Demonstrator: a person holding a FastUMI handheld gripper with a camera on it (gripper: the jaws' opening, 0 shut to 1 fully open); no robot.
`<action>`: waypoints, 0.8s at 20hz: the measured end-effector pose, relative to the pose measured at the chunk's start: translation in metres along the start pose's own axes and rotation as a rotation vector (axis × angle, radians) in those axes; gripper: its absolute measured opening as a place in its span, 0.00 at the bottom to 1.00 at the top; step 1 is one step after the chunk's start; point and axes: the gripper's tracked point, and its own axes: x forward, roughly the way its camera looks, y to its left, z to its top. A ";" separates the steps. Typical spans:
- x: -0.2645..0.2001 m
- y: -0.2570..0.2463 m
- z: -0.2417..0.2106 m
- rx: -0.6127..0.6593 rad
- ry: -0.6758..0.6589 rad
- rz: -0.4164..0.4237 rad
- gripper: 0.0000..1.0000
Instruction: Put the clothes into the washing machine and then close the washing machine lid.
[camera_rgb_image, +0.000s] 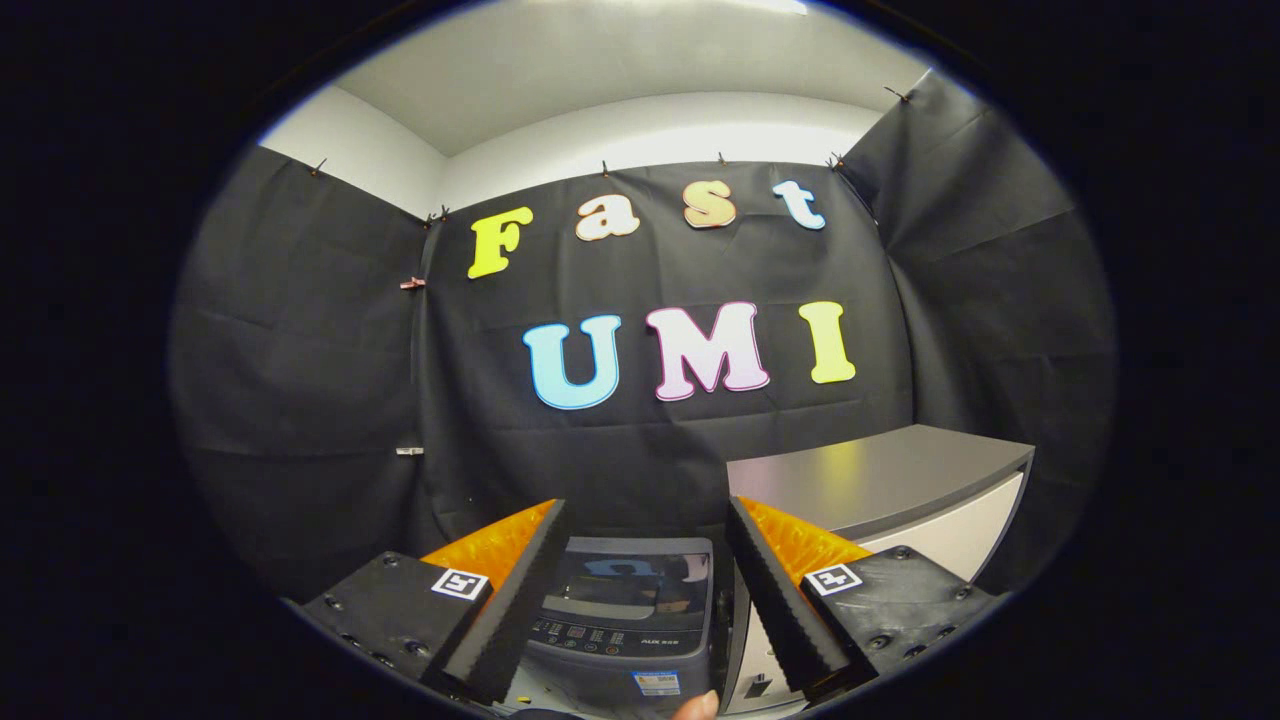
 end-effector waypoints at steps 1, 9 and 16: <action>-0.001 -0.001 0.001 0.004 -0.002 0.000 0.99; -0.003 -0.017 0.004 0.006 0.004 -0.031 0.99; -0.004 -0.013 0.002 -0.010 0.009 -0.029 0.99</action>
